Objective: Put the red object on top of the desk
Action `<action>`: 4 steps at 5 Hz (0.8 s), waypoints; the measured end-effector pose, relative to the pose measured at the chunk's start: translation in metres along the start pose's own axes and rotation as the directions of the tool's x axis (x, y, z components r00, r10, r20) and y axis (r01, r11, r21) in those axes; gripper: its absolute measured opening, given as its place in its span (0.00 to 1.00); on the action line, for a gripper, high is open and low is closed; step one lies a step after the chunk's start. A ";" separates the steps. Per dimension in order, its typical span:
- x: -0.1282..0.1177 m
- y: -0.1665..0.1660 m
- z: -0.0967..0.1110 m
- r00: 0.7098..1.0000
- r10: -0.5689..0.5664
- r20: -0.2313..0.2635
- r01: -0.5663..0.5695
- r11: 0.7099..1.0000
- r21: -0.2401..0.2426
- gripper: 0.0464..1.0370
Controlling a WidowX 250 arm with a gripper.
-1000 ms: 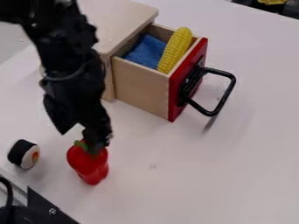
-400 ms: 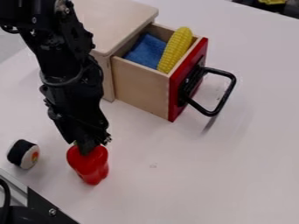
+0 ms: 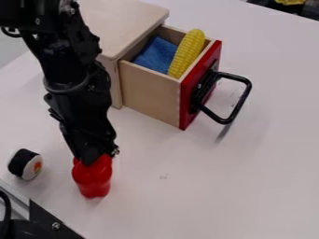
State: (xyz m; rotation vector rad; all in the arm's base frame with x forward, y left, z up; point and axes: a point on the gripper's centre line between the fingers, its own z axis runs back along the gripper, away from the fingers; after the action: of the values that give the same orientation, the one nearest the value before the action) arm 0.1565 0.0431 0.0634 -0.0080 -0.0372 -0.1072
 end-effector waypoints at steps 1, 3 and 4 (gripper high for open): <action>0.024 0.005 0.028 0.997 0.017 0.069 -0.017 1.000 -0.002 0.02; 0.106 0.041 0.111 0.937 0.112 0.332 -0.104 0.994 -0.043 0.02; 0.140 0.069 0.124 0.915 0.167 0.368 -0.151 0.986 -0.073 0.02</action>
State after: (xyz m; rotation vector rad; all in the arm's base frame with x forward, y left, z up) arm 0.2981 0.0980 0.1920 -0.0746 -0.4157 0.0587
